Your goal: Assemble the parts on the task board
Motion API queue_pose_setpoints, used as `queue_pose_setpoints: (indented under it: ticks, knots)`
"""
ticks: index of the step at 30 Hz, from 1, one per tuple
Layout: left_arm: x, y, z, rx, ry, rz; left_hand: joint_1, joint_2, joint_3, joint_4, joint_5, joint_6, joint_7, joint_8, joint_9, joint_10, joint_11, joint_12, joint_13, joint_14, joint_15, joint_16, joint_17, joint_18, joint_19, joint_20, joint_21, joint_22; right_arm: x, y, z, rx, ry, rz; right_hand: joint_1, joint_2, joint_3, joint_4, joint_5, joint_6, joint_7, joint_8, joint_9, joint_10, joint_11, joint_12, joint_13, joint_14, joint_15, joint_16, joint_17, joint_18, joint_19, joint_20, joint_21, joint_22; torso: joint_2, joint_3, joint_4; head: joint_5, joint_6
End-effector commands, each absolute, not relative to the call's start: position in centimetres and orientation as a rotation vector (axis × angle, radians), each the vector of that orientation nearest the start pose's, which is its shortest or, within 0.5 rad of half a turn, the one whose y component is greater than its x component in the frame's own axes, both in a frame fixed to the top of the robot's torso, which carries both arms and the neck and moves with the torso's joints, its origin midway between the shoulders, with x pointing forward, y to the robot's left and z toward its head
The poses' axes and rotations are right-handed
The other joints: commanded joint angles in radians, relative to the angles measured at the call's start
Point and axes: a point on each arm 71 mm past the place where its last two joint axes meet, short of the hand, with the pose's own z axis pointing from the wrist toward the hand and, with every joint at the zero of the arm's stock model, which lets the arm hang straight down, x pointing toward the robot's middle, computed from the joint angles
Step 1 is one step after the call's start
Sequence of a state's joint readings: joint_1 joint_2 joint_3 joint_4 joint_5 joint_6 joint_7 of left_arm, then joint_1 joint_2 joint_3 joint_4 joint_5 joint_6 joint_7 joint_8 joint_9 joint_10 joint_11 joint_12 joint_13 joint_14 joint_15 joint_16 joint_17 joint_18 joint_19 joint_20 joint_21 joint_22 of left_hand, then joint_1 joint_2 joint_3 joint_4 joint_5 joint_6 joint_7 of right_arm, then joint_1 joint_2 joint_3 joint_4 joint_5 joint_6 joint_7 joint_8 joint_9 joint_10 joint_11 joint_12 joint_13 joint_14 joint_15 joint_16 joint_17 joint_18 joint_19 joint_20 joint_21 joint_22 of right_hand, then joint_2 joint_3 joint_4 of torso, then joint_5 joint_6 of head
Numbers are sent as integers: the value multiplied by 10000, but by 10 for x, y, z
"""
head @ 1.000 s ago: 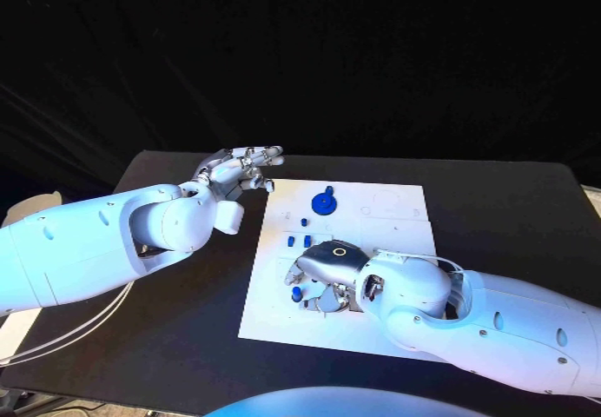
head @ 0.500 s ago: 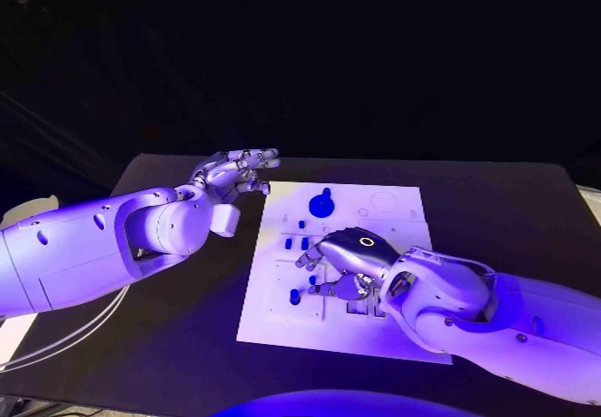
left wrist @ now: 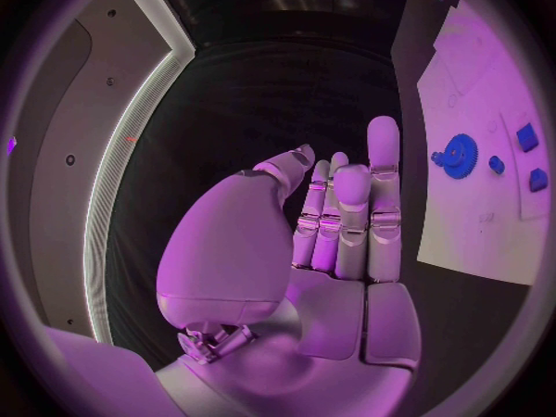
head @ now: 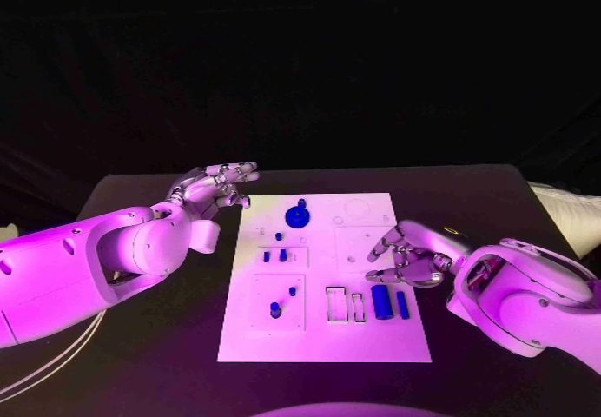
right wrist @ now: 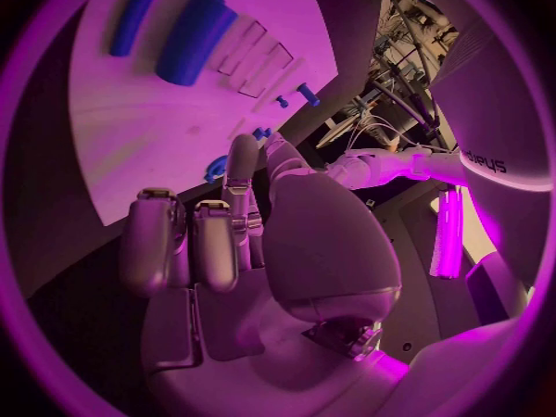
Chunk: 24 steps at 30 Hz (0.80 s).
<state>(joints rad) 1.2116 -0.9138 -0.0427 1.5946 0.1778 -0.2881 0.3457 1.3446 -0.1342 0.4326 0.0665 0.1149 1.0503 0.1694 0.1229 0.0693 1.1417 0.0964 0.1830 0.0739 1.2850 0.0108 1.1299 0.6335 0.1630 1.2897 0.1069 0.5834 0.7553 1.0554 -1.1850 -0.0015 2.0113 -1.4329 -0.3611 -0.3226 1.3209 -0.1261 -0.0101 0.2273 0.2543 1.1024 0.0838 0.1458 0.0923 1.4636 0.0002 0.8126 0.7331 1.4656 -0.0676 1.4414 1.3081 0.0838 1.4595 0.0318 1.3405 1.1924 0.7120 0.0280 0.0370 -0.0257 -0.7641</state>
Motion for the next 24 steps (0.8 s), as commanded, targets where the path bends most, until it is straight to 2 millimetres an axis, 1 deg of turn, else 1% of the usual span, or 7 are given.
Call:
queue_pose_setpoints:
  ticks: [1,2,5,8,11,16,24]
  knots:
    - [477,222,-175,-13394,14160,-16050,-28,25,-69,1,-6,-59,22,36,-13,-78,20,33,-12,-49,10,-31,-9,188,-9,23,-54,-9,363,-245,-196,1987,18796,5196,-20,67,-513,257,206,-13,-11,277,186,-209,-33,2670,2973,783,-33,327,991,-159,85,-31,268,384,-54,-42,-146,-291,26]
    - [477,222,-175,-13393,14162,-16053,-28,25,-69,1,-6,-59,22,36,-13,-78,20,33,-12,-49,10,-31,-9,188,-9,23,-54,-9,361,-249,-198,2039,18888,4952,-13,211,-576,354,214,-6,35,371,251,-215,-32,3207,3593,800,-52,416,1132,-183,108,-9,342,499,-59,-43,-160,-342,30]
    - [477,222,-175,-13392,14162,-16051,-28,25,-69,1,-6,-59,22,36,-13,-78,20,33,-12,-49,10,-31,-9,188,-9,23,-54,-9,356,-255,-202,2013,19049,4353,18,321,-888,538,307,-127,23,586,437,-218,-18,4162,4722,830,-15,569,1365,-204,142,-3,465,682,-89,-33,-224,-415,35]
    - [477,222,-176,-13393,14169,-16055,-26,24,-85,-1,-8,-60,24,39,-13,-82,22,40,-12,-54,11,-29,-18,188,-8,24,-59,-13,353,-256,-204,1894,19185,3981,-151,388,-1111,599,387,-202,8,709,556,-114,21,4687,5337,856,-10,672,1532,-225,173,6,549,813,-102,-28,-233,-427,31]
    - [477,221,-176,-13394,14181,-16063,-26,24,-85,-1,-8,-60,24,39,-13,-82,22,40,-12,-54,11,-29,-18,188,-8,24,-59,-13,351,-253,-206,1766,19241,3843,-341,445,-1292,616,550,-276,5,810,662,-96,26,4885,5600,866,-6,719,1606,-235,183,13,589,872,-95,-32,-211,-426,24]
    - [477,221,-177,-13406,14194,-16052,-26,24,-85,-1,-8,-60,24,39,-13,-82,22,40,-12,-54,11,-29,-18,188,-8,24,-59,-13,350,-245,-209,1531,19340,3875,-566,408,-1532,639,605,-394,7,945,815,-58,33,5102,5899,877,0,772,1692,-246,193,21,633,943,-83,-35,-187,-405,13]
    - [477,222,-177,-13418,14186,-16023,-26,24,-85,-1,-8,-60,24,39,-13,-82,22,40,-12,-54,11,-29,-18,188,-8,24,-59,-13,350,-239,-216,1049,19777,3648,-637,317,-1645,641,592,-498,13,1043,927,-16,45,5258,6101,892,8,826,1783,-257,206,29,673,1006,-85,-39,-199,-354,-13]
